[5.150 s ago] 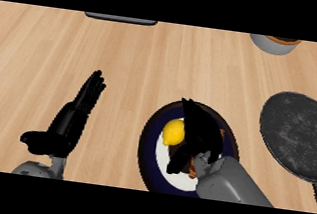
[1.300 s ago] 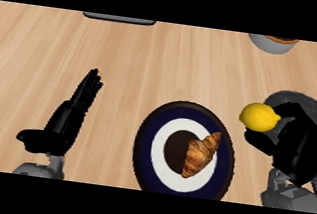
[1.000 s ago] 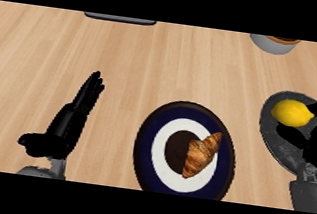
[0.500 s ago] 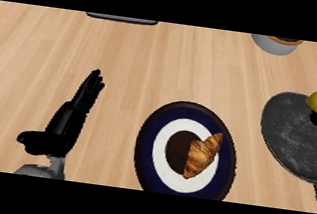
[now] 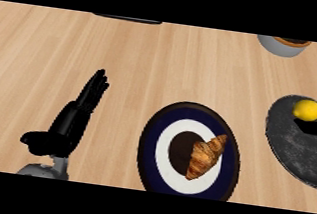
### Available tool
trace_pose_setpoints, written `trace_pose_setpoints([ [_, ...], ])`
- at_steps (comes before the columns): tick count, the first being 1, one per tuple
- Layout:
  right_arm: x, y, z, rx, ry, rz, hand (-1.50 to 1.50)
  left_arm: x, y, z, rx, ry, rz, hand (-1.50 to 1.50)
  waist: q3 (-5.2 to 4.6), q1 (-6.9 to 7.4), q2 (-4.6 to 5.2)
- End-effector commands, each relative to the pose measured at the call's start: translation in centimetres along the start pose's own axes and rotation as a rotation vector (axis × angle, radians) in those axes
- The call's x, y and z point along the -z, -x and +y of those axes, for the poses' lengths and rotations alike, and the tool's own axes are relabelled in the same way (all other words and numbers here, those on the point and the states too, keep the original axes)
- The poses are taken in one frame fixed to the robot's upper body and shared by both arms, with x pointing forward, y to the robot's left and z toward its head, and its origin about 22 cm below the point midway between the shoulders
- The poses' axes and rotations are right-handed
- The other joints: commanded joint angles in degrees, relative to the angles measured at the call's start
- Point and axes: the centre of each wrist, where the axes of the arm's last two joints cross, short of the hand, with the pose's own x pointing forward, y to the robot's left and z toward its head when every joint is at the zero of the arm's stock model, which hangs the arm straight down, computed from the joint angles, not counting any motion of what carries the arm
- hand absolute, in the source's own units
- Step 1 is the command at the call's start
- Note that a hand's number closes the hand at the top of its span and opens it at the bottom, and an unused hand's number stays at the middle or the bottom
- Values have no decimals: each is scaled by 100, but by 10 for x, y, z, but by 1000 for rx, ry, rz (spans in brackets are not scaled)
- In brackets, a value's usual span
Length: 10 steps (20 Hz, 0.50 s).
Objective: Pick the lemon from the plate and place it in the pan
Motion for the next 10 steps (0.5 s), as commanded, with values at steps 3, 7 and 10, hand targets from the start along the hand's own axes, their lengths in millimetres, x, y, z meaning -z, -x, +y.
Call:
trace_pose_setpoints([
  [3,7,15,21,113,-89,-53,-150,5,-2,4,-7,2,2,0,4,2,16],
  [7,17,-15,9,295,84,-131,-150,-4,6,-3,2,-5,21,0,-2,-81,-24],
  [10,18,14,-5,389,153,-149,-150,-4,3,0,5,-39,-7,0,-4,-135,-37],
])
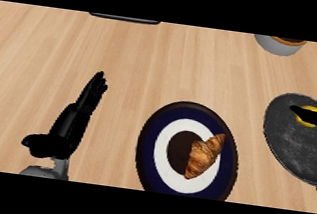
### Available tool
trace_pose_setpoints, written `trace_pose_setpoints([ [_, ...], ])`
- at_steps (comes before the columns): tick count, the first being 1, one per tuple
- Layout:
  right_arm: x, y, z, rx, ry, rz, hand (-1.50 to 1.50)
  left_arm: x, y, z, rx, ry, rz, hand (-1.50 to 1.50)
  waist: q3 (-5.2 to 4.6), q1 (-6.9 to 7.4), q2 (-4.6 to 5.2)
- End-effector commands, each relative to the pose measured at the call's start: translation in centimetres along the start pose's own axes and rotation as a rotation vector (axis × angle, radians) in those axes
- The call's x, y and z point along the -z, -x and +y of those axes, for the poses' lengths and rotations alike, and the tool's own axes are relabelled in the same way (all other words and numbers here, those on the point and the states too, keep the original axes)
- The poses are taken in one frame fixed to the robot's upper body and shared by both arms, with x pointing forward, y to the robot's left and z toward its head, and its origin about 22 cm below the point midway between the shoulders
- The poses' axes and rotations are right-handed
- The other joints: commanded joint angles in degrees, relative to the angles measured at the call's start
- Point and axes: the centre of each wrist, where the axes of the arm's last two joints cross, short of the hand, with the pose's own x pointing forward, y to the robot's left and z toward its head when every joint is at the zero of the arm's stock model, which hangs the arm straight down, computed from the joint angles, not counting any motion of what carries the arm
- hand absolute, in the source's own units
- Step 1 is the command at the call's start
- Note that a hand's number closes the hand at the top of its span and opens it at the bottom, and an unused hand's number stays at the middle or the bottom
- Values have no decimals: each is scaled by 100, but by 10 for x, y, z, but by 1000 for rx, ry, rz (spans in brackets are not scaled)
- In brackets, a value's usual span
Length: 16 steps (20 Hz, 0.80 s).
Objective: Pick the lemon from the plate and place it in the pan
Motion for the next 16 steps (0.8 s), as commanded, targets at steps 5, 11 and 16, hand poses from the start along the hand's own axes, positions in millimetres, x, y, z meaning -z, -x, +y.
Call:
trace_pose_setpoints([
  [5,4,26,-39,289,46,-1,-150,13,-4,4,6,-21,10,0,-15,-164,-52],
  [11,-29,72,-79,446,-87,-35,-150,-8,2,11,-1,-53,8,0,-29,-308,-114],
  [16,-60,87,-104,452,-187,-86,-150,-10,-11,24,16,-33,20,0,-25,-217,-87],
])
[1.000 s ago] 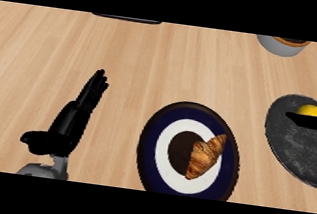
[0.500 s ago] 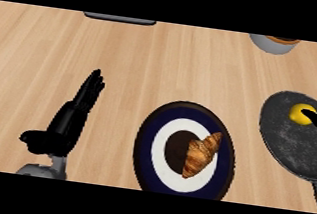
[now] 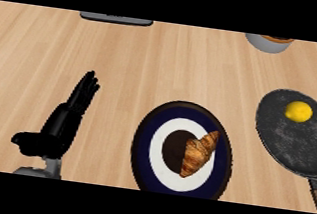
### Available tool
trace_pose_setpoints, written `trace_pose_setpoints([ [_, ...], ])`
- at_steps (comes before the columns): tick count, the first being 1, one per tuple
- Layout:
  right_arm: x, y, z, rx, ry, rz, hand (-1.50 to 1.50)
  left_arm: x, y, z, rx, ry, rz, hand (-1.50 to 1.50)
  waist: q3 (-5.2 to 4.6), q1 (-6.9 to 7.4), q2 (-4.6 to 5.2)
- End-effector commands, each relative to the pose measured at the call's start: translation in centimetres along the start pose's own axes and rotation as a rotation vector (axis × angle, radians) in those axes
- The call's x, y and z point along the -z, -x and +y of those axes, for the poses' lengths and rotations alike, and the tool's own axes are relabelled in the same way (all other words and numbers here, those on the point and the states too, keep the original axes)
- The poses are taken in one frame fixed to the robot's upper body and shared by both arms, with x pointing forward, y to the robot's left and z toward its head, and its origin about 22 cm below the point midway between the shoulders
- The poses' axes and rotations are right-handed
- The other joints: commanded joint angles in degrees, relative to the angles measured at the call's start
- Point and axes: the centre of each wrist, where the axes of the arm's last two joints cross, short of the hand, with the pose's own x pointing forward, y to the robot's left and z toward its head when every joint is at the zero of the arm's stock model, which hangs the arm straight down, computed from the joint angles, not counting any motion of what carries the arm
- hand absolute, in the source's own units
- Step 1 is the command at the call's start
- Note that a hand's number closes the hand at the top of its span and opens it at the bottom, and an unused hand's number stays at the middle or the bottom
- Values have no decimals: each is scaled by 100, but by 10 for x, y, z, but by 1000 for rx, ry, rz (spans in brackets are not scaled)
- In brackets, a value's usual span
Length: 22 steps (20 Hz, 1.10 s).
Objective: Pick the lemon from the plate and place it in the pan
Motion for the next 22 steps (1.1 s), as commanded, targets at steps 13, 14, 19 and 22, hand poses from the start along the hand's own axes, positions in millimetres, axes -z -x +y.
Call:
trace_pose_setpoints([
  [13,-105,-18,-58,-25,-99,-59,-150,5,1,1,15,13,-24,0,2,53,25],
  [14,-105,2,-41,-26,-111,-59,-150,3,-8,-15,-10,15,-5,0,5,77,28],
  [19,-118,-5,-56,-52,-86,-52,-150,3,10,-20,7,-2,-12,0,4,67,29],
  [22,-134,-9,-38,-110,-77,-60,-150,-4,18,8,5,25,-10,0,2,66,28],
])
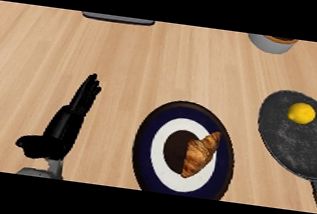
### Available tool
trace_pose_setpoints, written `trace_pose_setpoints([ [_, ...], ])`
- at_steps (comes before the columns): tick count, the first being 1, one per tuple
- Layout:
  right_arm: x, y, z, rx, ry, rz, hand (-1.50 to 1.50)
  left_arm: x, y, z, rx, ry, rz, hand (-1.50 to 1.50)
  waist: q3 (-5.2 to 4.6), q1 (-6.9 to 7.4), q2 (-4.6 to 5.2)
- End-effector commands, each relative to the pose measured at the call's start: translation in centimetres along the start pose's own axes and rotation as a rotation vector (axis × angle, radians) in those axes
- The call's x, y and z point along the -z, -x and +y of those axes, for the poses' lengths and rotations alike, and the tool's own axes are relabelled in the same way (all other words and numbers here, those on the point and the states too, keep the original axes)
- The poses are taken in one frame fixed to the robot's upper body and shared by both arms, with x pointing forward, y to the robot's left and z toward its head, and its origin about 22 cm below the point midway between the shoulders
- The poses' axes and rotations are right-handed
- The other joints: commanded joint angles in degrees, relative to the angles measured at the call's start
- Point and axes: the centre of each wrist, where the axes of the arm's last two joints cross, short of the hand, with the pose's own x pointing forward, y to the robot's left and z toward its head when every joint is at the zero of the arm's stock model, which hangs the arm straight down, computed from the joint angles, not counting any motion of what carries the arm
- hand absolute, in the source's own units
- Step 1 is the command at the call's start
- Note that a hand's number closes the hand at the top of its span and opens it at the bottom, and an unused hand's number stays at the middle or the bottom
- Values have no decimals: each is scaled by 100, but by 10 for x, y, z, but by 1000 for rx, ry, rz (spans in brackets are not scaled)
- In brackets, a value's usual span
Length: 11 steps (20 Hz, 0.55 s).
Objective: Pick the lemon from the plate and place it in the pan
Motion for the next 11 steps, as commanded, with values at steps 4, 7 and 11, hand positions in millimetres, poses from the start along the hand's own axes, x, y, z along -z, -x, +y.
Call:
trace_pose_setpoints([
  [4,-9,4,7,-35,-12,9,-150,6,-4,2,-2,3,-5,0,1,10,2],
  [7,-11,6,-12,-86,14,-2,-150,9,0,-3,-19,1,6,0,2,6,3],
  [11,8,-5,9,-136,27,-47,-150,2,6,-2,-8,-10,8,0,0,13,6],
])
